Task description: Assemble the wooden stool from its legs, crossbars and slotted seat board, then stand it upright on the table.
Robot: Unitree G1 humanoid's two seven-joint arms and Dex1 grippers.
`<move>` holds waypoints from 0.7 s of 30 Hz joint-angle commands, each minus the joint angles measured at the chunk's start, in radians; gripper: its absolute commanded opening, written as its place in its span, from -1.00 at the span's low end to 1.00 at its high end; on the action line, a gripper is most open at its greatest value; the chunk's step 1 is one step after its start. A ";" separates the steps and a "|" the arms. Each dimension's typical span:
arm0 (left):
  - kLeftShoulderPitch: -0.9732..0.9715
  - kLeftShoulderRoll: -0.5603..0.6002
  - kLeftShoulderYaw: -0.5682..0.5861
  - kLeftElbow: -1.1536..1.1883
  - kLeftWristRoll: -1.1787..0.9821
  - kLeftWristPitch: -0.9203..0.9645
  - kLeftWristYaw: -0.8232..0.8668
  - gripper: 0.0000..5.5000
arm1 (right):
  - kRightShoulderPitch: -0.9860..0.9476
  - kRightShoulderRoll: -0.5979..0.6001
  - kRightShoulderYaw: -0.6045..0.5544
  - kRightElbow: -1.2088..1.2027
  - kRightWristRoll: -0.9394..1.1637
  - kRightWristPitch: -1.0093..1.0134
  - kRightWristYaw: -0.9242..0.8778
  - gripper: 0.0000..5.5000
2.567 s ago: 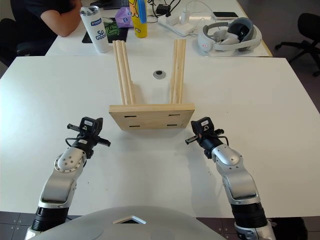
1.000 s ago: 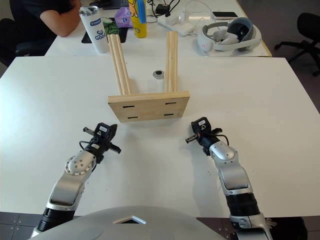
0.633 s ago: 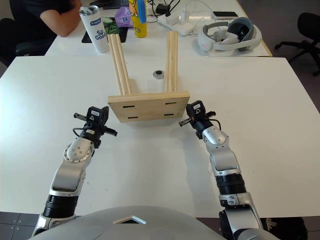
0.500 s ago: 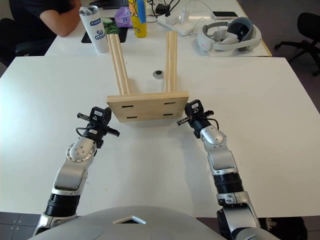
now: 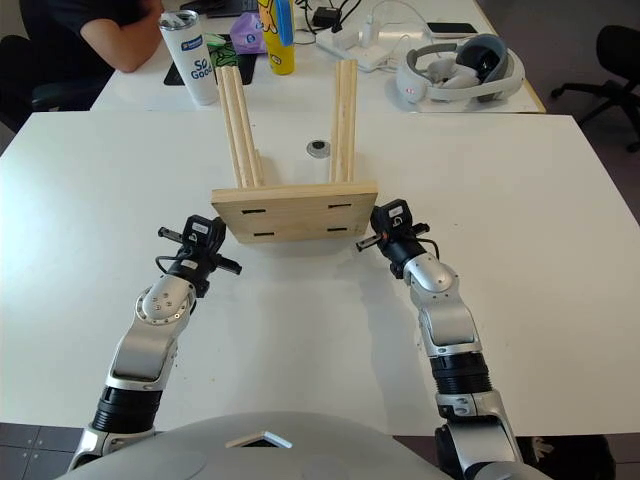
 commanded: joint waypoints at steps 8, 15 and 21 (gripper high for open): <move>-0.170 -0.051 0.003 -0.146 -0.075 0.088 -0.045 -1.00 | -0.138 0.045 0.006 -0.149 0.079 0.102 0.048 -1.00; -0.194 -0.052 0.011 -0.154 -0.081 0.109 -0.047 -1.00 | -0.210 0.049 -0.010 -0.183 0.098 0.153 0.044 -1.00; -0.245 -0.060 0.031 -0.169 -0.092 0.136 -0.045 -1.00 | -0.263 0.052 -0.023 -0.200 0.107 0.191 0.045 -1.00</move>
